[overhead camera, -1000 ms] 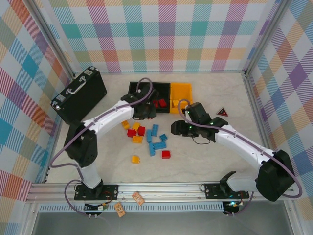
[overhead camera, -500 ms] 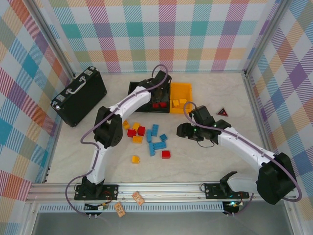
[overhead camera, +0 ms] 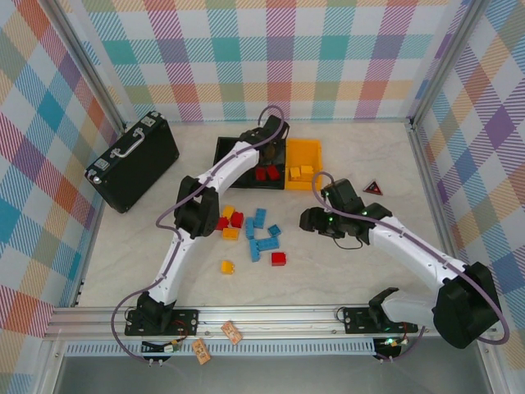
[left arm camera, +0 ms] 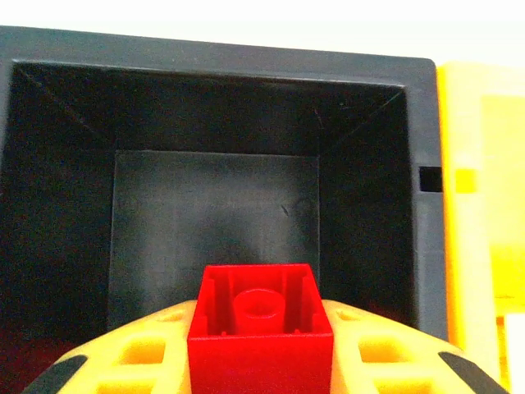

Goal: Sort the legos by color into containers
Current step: Place the lego in the container, then pick up the lego from the center of the table.

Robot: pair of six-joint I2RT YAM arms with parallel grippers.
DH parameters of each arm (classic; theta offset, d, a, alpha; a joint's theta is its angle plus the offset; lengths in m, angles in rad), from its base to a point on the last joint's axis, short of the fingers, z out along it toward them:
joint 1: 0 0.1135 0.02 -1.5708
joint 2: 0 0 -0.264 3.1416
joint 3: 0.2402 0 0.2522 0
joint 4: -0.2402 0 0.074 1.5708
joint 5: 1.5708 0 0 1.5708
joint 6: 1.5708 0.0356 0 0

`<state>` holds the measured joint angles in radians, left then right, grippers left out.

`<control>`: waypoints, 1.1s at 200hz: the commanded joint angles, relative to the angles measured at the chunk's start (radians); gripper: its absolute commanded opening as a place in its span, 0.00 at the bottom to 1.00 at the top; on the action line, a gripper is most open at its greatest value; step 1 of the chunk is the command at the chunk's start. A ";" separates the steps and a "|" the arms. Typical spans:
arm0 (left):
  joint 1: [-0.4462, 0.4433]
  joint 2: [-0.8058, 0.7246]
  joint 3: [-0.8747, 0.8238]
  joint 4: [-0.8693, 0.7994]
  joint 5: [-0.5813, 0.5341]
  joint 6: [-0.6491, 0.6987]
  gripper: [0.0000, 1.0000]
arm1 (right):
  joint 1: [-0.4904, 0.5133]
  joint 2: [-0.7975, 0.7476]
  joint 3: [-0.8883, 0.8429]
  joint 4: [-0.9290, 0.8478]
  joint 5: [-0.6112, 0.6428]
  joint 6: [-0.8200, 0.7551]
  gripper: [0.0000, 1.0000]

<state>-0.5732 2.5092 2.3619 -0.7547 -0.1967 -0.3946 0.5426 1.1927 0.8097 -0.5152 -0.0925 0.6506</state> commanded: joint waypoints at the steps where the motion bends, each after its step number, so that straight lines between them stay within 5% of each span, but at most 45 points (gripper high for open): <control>1: 0.008 0.023 0.049 0.024 -0.005 0.021 0.21 | -0.009 -0.028 -0.018 -0.018 0.011 0.012 0.60; 67: 0.008 0.006 0.047 0.020 0.007 -0.004 0.48 | -0.014 -0.013 -0.011 -0.004 -0.004 0.015 0.60; 148: -0.018 -0.233 -0.182 0.076 0.031 -0.016 0.49 | -0.015 -0.012 -0.015 0.020 -0.027 0.019 0.60; 220: -0.026 -0.588 -0.652 0.165 0.091 -0.041 0.50 | -0.012 -0.006 0.026 0.004 -0.045 -0.018 0.61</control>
<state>-0.5953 2.0212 1.8324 -0.6109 -0.1284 -0.4198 0.5346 1.1839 0.8005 -0.5095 -0.1101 0.6559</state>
